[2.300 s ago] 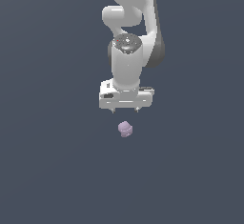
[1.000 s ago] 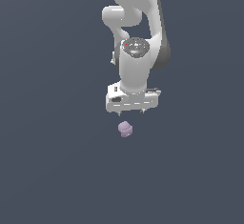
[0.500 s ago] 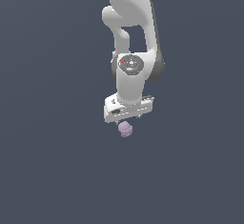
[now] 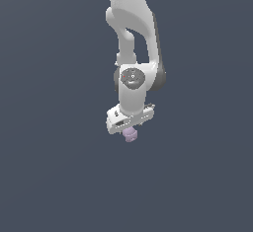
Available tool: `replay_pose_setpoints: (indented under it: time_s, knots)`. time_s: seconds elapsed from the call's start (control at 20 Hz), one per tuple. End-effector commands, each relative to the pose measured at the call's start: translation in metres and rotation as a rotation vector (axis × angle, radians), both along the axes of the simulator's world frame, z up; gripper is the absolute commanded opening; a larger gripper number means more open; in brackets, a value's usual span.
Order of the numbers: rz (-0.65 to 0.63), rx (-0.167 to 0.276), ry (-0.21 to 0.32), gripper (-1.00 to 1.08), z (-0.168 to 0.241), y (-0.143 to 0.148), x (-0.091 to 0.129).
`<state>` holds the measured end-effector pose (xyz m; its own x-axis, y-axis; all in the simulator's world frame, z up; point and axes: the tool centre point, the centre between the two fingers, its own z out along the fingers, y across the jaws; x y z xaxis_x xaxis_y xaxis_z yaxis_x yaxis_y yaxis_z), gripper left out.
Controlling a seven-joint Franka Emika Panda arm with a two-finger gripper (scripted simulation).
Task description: Pick up the object and move it to a goal position.
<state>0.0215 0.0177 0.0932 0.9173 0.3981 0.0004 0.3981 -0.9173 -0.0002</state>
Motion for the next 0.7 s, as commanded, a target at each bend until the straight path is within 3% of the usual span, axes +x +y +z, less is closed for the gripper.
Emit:
replay_pose_setpoints:
  time_s: [0.0, 0.35, 0.65]
  knots:
    - [0.014, 0.0, 0.0, 1.0, -0.003, -0.001, 0.001]
    - [0.013, 0.0, 0.001, 1.0, -0.009, -0.001, 0.0]
    - [0.016, 0.0, 0.0, 1.0, -0.039, -0.001, -0.001]
